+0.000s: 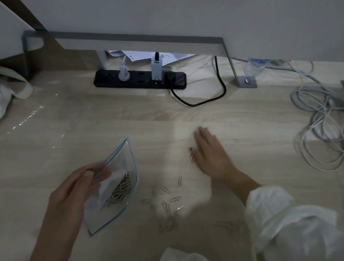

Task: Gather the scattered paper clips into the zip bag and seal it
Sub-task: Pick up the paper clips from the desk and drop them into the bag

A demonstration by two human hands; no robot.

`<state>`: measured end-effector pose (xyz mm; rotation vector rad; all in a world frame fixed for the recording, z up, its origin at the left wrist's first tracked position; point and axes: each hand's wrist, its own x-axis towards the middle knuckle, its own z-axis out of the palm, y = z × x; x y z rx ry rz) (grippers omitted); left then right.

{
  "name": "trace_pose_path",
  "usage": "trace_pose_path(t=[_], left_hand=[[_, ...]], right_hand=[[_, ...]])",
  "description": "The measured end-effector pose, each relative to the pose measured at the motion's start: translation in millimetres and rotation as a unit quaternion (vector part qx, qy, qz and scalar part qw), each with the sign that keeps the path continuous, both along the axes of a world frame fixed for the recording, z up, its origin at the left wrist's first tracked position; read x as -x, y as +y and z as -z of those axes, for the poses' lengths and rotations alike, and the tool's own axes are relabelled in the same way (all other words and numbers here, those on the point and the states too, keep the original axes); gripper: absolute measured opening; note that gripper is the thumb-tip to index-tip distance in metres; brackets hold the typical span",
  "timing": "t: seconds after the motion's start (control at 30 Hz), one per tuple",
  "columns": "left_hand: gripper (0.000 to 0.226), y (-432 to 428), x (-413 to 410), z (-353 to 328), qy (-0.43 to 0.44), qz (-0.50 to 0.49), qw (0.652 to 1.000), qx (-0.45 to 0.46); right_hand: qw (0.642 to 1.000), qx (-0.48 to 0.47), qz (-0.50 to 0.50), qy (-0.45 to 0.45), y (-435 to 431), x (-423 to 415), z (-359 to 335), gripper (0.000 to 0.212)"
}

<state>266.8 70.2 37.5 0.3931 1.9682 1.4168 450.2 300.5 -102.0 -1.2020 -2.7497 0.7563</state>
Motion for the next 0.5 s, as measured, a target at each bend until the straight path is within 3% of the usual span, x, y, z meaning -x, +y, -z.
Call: trace_pose_path(t=[0.13,0.23,0.33,0.4,0.5], left_hand=[[0.027,-1,2,2,-0.013,-0.005,1.000,-0.007],[0.028,-1,1,0,-0.021,0.000,1.000,-0.015],[0.029,-2,1,-1,-0.019,0.019,1.000,-0.012],[0.029,-5,0,-2,-0.016,0.027,0.999,-0.011],[0.030,-6,-1,-4,-0.017,0.037,0.999,-0.013]], right_hand=[[0.993,0.002,-0.118,0.017,-81,-16,5,0.061],[0.992,0.026,-0.118,0.038,-106,-29,2,0.055],[0.997,-0.008,0.037,0.069,-99,-44,-7,0.053],[0.984,0.020,0.169,0.051,-89,-55,-13,0.060],[0.977,0.065,0.205,-0.009,-84,-61,-12,0.066]])
